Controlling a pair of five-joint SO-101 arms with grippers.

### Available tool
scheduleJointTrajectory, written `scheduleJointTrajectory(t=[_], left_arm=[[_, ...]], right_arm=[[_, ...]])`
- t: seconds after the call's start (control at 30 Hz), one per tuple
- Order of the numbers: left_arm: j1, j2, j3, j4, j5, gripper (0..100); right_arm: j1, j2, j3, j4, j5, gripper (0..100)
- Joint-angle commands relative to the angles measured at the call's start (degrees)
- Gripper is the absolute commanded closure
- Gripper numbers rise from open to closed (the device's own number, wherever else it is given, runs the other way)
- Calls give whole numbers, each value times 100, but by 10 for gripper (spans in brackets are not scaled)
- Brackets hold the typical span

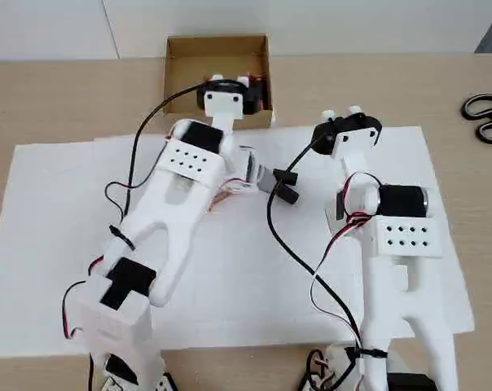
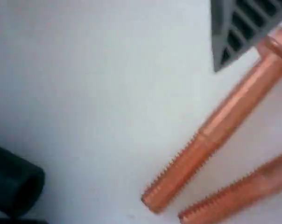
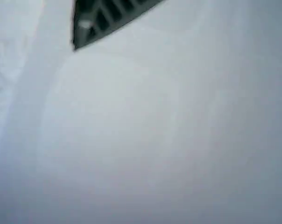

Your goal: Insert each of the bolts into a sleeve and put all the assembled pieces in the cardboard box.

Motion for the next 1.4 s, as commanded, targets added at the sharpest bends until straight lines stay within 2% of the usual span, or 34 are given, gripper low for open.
scheduleJointTrajectory(t=[0.0, 0.07, 0.27, 0.33, 0.37, 0.57, 0.67, 0.9, 1.37], left_arm=[[88, -431, -400, 167, 1881, 664], [-53, -431, -549, 413, 2629, 664], [-237, -378, -1429, 1556, 3912, 664], [-237, -308, -1481, 1749, 4818, 664], [-237, -273, -1516, 1776, 5187, 664], [-211, 229, -1516, 1477, 6066, 663], [-246, 615, -1516, 1398, 6295, 663], [-220, 1380, -1543, 1389, 6321, 663], [-492, 1477, -1516, 1371, 6602, 665]], right_arm=[[57, -119, -35, -92, 26, 677], [57, -119, -35, -92, 26, 677], [57, -119, -35, -57, 26, 677], [57, -119, -35, -57, 26, 677], [57, -119, -35, -57, 26, 677], [57, -119, -35, -57, 26, 677], [57, -119, -35, -57, 26, 677], [57, -119, -9, -92, 18, 677], [57, -163, 237, -277, 18, 677]])
